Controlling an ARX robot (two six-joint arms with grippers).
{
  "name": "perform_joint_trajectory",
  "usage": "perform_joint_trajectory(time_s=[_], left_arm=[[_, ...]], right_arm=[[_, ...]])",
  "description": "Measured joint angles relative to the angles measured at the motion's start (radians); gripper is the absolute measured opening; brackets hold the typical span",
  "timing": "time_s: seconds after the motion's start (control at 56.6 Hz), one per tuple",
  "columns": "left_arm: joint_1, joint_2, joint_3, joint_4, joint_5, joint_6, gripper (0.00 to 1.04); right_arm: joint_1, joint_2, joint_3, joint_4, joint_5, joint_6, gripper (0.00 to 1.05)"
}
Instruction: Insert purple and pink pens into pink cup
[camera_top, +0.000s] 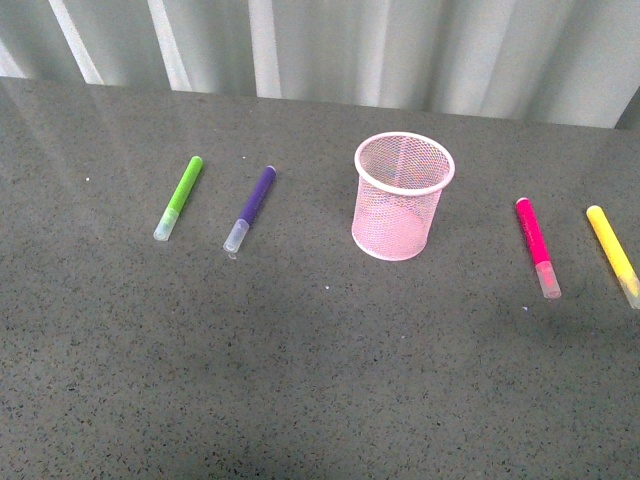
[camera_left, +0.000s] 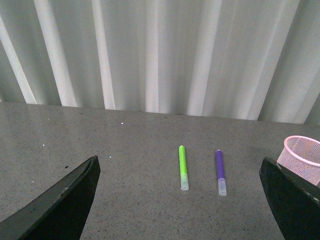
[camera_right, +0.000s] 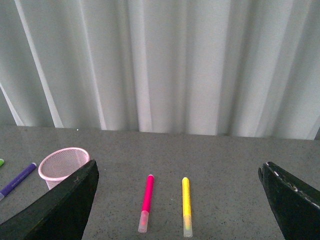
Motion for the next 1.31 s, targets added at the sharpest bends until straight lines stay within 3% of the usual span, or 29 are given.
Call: perform_joint_trajectory(time_s=[1.254, 1.307], left_arm=[[0.000, 0.000, 0.000, 0.000, 0.000, 0.000, 0.98], [-0.025, 0.025, 0.017, -0.055, -0.048, 0.014, 0.98]], right_arm=[[0.000, 0.000, 0.000, 0.000, 0.000, 0.000, 0.98], [0.000, 0.000, 0.000, 0.000, 0.000, 0.000, 0.98]])
